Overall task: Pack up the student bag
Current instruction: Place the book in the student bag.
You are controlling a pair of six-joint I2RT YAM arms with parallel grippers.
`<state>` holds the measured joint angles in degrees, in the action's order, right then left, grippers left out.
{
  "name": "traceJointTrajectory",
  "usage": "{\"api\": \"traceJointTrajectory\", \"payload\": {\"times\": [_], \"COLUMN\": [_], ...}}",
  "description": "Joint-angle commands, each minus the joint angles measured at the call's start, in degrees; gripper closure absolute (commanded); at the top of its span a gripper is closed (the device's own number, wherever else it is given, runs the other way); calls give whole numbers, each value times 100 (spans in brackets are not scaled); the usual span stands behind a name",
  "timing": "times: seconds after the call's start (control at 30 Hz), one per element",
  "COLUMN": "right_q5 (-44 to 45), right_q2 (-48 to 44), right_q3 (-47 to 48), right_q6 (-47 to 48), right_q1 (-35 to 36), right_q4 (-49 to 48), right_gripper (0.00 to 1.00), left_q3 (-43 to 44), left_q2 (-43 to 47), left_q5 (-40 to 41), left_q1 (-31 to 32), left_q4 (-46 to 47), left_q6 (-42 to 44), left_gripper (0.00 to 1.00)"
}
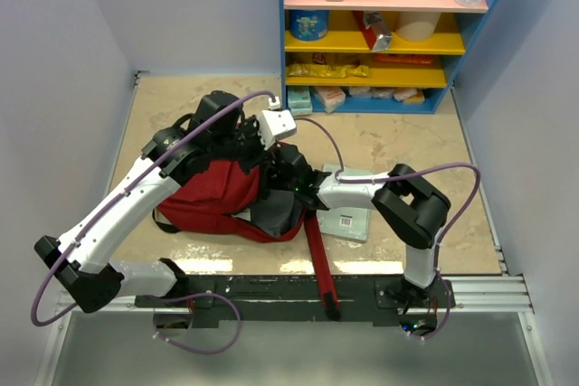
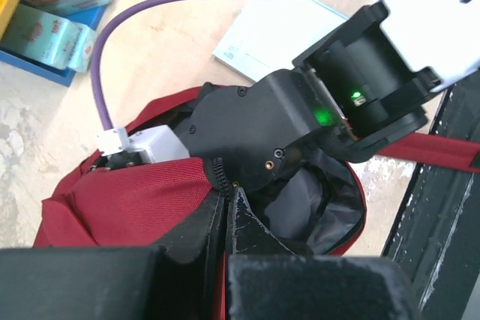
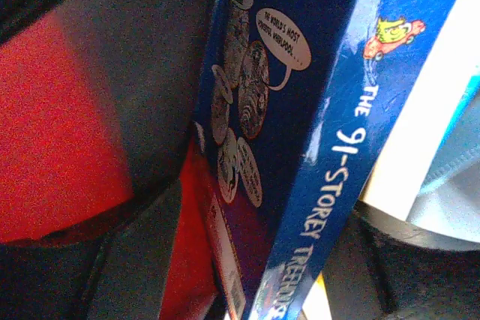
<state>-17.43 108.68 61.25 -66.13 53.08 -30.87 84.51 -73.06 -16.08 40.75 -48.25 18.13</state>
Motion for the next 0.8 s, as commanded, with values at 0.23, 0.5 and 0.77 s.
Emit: {"api": "traceJointTrajectory", "payload": {"times": [0.23,0.5,0.77], "right_q5": [530,943,470], "right_q2": [-1244,-1640,-1157], "right_q3": [-19,-385,106], "right_q6": [1198,1349,1383], "right_q1": [-43,-35,27], "right_q4": [2238,2438,1997], "right_gripper": [22,23,44], "left_q3": [-172,-207,-198], "left_q2": [125,116,90], "left_q5": [-317,-308,-300], "left_q1": [-85,-103,-103], "left_q4": [835,826,887], "left_q6": [-143,-117,-152], "left_gripper": [100,100,100]}}
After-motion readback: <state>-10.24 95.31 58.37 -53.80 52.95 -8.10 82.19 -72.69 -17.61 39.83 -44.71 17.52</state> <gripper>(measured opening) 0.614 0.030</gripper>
